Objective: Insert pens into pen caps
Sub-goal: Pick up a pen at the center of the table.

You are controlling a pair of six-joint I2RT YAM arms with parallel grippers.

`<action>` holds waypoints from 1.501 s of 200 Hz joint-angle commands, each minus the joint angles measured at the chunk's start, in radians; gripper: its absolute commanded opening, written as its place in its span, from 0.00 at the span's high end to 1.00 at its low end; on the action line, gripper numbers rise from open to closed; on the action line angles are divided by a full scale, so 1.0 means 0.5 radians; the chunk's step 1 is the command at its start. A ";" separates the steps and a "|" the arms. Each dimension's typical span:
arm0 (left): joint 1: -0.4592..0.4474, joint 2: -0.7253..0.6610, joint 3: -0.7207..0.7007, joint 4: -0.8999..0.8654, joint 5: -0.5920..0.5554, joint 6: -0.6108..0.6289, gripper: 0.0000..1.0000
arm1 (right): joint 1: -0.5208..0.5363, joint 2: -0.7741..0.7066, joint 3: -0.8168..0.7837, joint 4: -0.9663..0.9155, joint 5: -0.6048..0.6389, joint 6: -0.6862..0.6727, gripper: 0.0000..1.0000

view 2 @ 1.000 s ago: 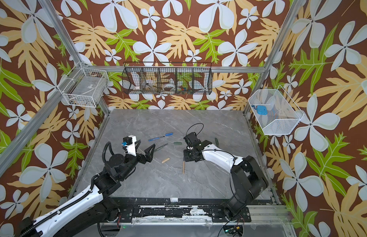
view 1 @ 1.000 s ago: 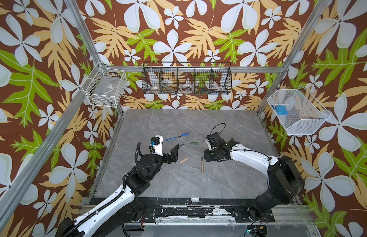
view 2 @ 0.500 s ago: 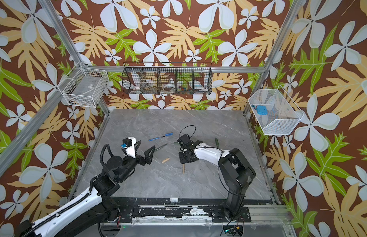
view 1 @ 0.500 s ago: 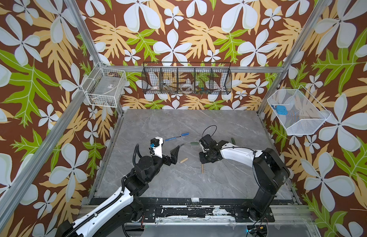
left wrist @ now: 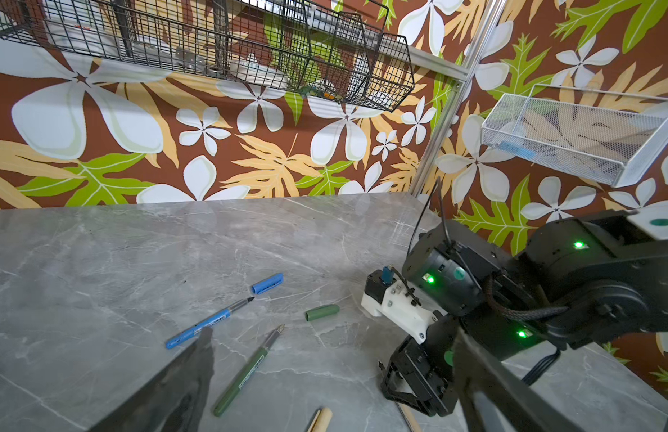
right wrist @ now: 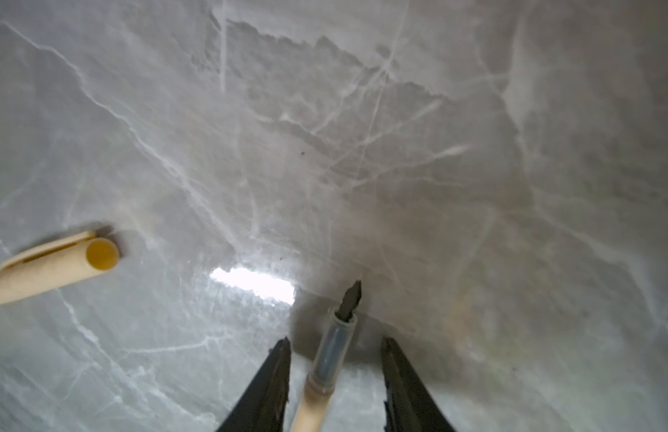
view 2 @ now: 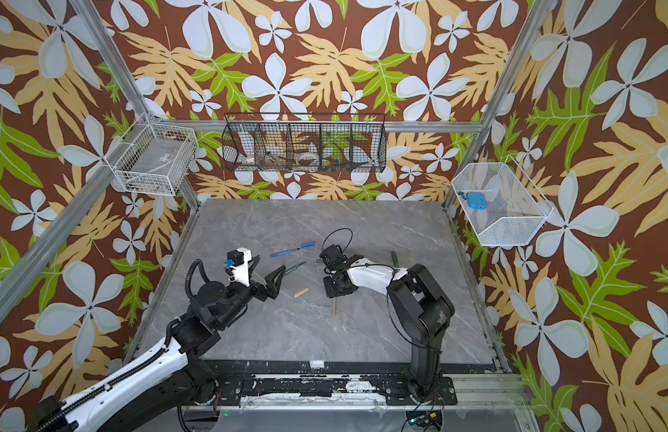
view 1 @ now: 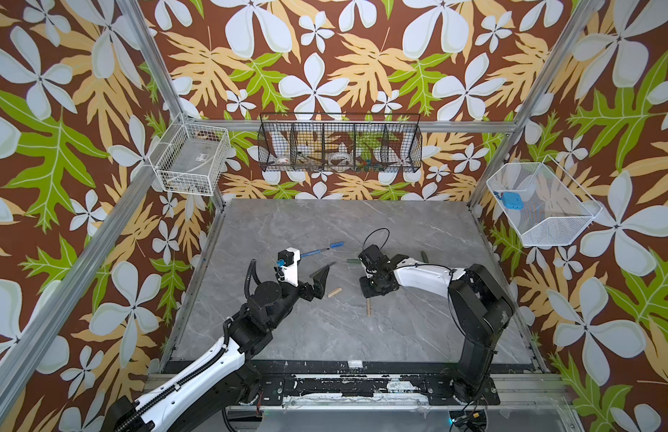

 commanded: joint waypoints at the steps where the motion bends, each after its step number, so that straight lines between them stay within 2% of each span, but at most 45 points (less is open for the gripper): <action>1: 0.002 -0.023 0.016 0.029 0.014 0.026 0.00 | 0.008 0.040 0.017 -0.005 0.021 -0.015 0.59; 24: 0.002 -0.043 0.000 0.017 0.007 0.028 0.00 | 0.009 0.075 0.038 0.000 0.022 -0.019 0.62; 79: 0.002 -0.056 -0.006 -0.038 0.003 0.032 0.00 | 0.007 0.090 0.020 -0.032 0.038 -0.013 0.78; 137: 0.002 -0.050 0.020 -0.042 0.135 -0.029 0.00 | 0.018 0.066 -0.021 -0.081 0.021 0.000 0.77; 237: 0.002 0.011 0.026 -0.061 0.184 -0.035 0.00 | 0.039 0.014 -0.068 -0.102 0.034 0.049 0.76; 300: 0.002 0.033 0.026 -0.081 0.218 -0.043 0.00 | 0.039 0.068 -0.050 -0.048 0.006 0.042 0.85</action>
